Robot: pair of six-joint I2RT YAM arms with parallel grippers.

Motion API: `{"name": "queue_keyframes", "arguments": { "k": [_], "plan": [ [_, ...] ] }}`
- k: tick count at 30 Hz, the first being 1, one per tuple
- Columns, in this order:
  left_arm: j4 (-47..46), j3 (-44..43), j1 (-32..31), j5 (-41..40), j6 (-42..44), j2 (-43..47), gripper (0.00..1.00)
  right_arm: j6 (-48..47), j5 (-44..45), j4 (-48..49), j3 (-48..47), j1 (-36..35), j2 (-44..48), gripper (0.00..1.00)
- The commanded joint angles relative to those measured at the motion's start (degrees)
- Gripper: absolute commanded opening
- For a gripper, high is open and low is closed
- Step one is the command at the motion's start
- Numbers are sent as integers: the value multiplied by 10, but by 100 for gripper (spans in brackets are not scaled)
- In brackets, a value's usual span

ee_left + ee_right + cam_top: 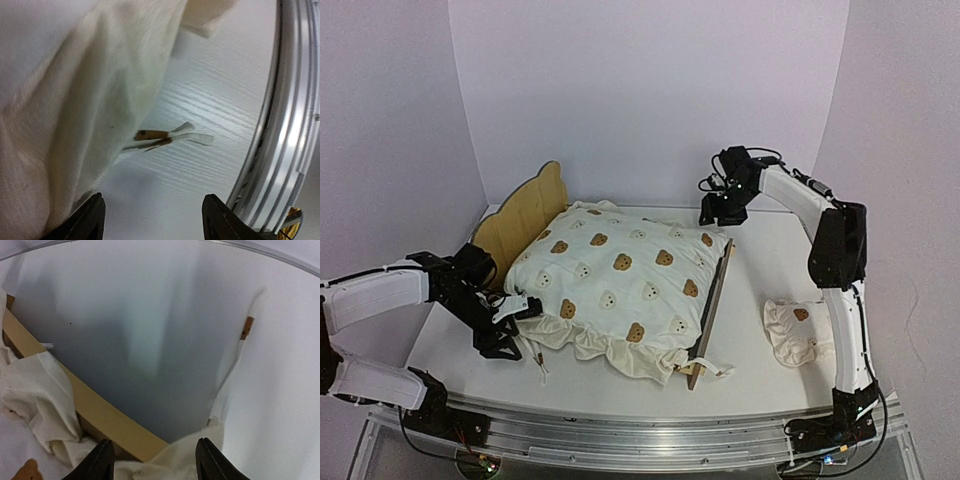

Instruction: Set up the pet bed

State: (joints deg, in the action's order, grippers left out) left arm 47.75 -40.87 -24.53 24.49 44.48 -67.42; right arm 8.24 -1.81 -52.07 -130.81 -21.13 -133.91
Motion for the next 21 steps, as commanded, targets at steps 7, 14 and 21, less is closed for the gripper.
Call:
{"name": "queue_keyframes", "arguments": {
  "k": [7, 14, 21],
  "plan": [
    [-212, 22, 2, -219, -32, -33, 69, -56, -110, 59, 120, 4, 22, 56],
    [-259, -62, 2, -180, -40, -123, 68, -73, -92, 59, 300, 10, 138, 56],
    [-277, -222, 2, -131, -33, -241, 68, -16, -141, 59, 402, 10, 212, 52]
  ]
}}
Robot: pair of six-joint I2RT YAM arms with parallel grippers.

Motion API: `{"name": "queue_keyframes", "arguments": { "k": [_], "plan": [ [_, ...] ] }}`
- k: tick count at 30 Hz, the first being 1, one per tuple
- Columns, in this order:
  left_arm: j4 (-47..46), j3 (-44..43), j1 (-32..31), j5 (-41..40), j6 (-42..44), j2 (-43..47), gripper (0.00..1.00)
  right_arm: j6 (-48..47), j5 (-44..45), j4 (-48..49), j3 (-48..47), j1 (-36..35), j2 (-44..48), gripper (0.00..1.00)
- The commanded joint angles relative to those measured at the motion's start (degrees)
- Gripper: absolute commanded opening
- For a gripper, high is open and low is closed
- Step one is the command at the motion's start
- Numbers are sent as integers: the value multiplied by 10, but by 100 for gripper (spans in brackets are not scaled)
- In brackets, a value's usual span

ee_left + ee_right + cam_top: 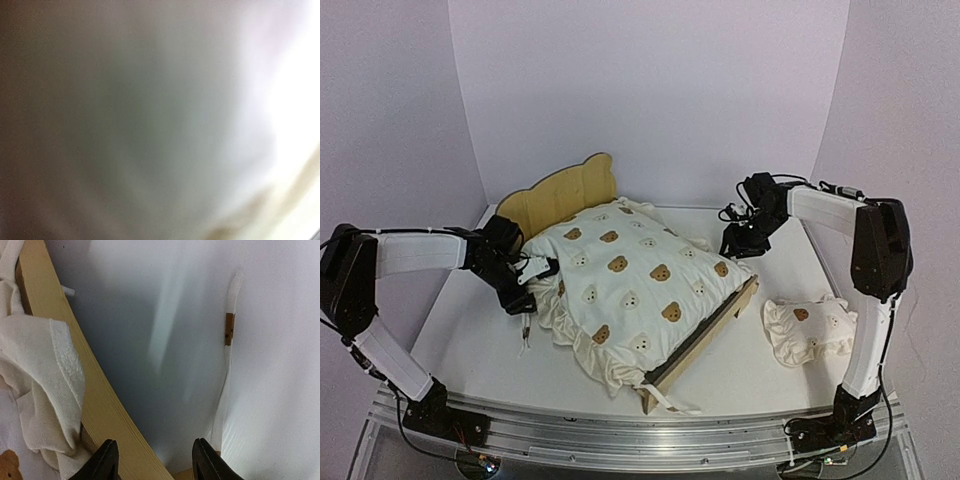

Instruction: Set up the pet bed

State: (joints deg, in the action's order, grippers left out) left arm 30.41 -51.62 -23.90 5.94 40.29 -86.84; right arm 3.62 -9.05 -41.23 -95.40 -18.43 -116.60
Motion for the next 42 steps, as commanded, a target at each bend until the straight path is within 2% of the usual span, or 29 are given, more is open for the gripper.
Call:
{"name": "queue_keyframes", "arguments": {
  "k": [1, 9, 16, 19, 24, 28, 34, 38, 42],
  "plan": [
    [-107, -137, -5, 60, 11, -66, 68, 45, -75, -49, 60, -18, 46, 51],
    [-168, -224, -5, 95, 4, -168, 67, 116, -83, -53, 147, -65, 107, 49],
    [-172, -281, -5, 86, 1, -226, 67, 162, -71, -41, 174, -179, 132, 50],
    [-171, -302, -5, 81, 8, -248, 67, 192, -59, -6, 190, -228, 147, 49],
    [-175, -337, -4, 73, 9, -278, 67, 225, -25, 120, 224, -308, 166, 49],
    [-158, -376, 6, 72, 6, -286, 67, 216, -12, 151, 213, -344, 155, 50],
    [-121, -416, 65, 66, -3, -268, 70, 176, 8, 118, 244, -328, 194, 52],
    [-81, -422, 118, 62, -18, -234, 75, 162, -3, 56, 266, -253, 249, 53],
    [-51, -406, 173, 44, -18, -185, 82, 106, 4, 28, 269, -172, 306, 56]
  ]
}}
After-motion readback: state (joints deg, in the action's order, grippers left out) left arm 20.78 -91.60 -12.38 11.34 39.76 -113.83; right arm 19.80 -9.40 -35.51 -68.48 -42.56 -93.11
